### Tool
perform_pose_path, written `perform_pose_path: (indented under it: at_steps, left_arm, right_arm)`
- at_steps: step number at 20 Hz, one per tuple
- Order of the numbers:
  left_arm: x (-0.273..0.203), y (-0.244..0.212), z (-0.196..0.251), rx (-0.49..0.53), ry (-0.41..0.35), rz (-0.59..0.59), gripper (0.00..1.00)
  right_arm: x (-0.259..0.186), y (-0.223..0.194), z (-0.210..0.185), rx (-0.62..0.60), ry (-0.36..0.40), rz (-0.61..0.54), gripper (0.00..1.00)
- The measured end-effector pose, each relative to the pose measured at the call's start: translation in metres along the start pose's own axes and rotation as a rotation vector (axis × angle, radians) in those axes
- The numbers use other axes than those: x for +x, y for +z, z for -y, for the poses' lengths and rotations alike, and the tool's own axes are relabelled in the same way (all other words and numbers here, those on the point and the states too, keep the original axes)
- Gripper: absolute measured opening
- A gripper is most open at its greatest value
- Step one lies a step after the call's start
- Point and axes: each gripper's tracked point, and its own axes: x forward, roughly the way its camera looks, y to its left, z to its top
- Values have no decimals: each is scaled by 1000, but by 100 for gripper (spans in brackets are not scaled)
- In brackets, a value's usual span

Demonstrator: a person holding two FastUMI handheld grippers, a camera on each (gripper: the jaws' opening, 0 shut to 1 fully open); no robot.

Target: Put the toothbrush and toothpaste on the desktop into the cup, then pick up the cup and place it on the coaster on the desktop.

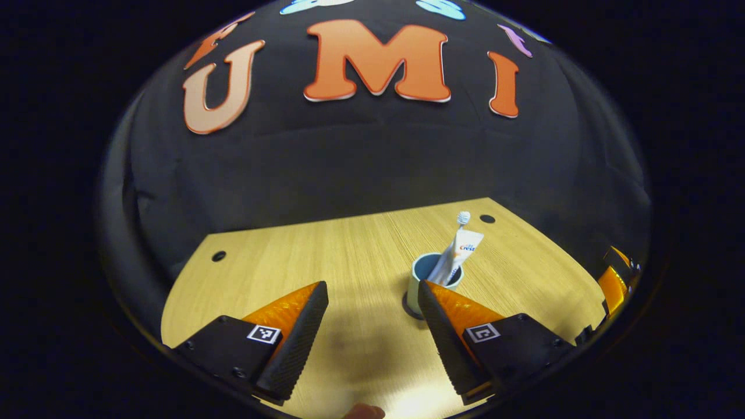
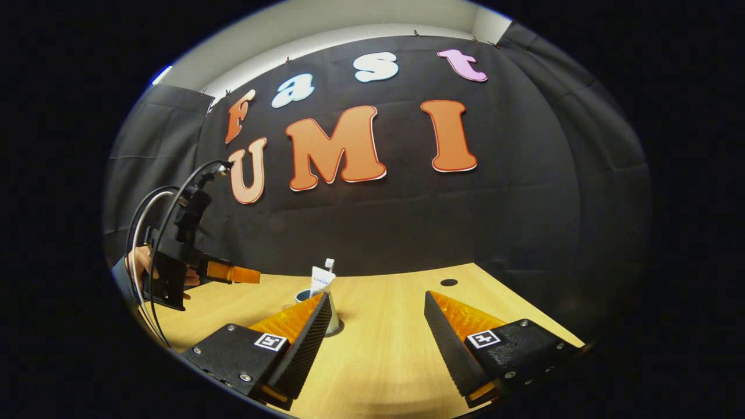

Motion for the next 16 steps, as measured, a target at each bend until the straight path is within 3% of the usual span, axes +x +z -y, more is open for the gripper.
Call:
perform_pose_path:
  at_steps: [8,12,16]
  left_arm:
    - [-1,-1,7,-19,231,338,100]
    - [-8,7,2,-110,231,481,100]
    - [-24,15,-8,-97,285,562,100]
  right_arm:
    - [8,23,-50,-41,17,79,96]
    - [7,24,-72,-82,37,86,96]
    - [3,24,-83,-106,49,97,96]
